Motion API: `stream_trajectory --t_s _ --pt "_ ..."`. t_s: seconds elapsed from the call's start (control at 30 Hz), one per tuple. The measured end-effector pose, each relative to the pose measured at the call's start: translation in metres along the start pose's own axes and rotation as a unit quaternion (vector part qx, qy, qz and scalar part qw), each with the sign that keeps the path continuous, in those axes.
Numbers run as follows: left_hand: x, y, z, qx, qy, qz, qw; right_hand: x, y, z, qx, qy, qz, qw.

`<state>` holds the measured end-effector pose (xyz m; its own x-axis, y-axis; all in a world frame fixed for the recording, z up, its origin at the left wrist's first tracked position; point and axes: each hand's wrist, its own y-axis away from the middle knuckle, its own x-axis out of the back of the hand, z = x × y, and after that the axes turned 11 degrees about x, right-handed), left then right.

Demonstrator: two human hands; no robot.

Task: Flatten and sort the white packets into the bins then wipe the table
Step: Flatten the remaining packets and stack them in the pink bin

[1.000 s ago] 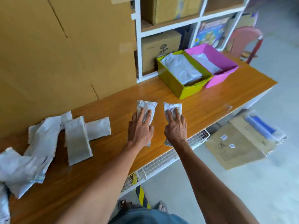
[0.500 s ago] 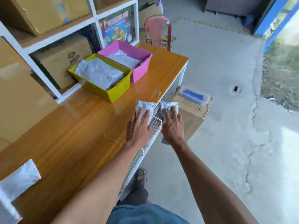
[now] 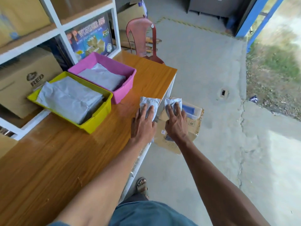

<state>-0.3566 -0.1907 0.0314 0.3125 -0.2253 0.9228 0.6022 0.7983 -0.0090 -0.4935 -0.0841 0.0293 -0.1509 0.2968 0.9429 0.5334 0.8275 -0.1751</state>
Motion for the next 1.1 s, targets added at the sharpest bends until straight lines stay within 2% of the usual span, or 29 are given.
stream_trajectory --t_s 0.1,0.33,0.53,0.6,0.9,1.1 --pt "0.009 -0.048 0.008 -0.007 -0.003 0.024 1.000 0.005 -0.055 0.005 0.024 0.017 0.027 0.999" --pt "0.038 -0.149 0.018 0.023 0.014 0.079 0.997 0.003 -0.175 0.003 0.076 0.019 0.023 0.997" --pt "0.058 -0.212 0.005 0.097 0.001 0.116 0.988 0.002 -0.261 -0.029 0.139 -0.030 0.022 0.990" --pt "0.068 -0.234 -0.003 0.146 0.000 0.131 0.981 -0.004 -0.297 -0.043 0.170 -0.043 0.003 0.984" --pt "0.092 -0.300 -0.056 0.361 -0.016 0.171 0.917 -0.036 -0.406 -0.125 0.349 -0.102 -0.091 0.927" --pt "0.086 -0.316 -0.097 0.420 -0.031 0.195 0.886 -0.053 -0.436 -0.162 0.426 -0.134 -0.159 0.880"
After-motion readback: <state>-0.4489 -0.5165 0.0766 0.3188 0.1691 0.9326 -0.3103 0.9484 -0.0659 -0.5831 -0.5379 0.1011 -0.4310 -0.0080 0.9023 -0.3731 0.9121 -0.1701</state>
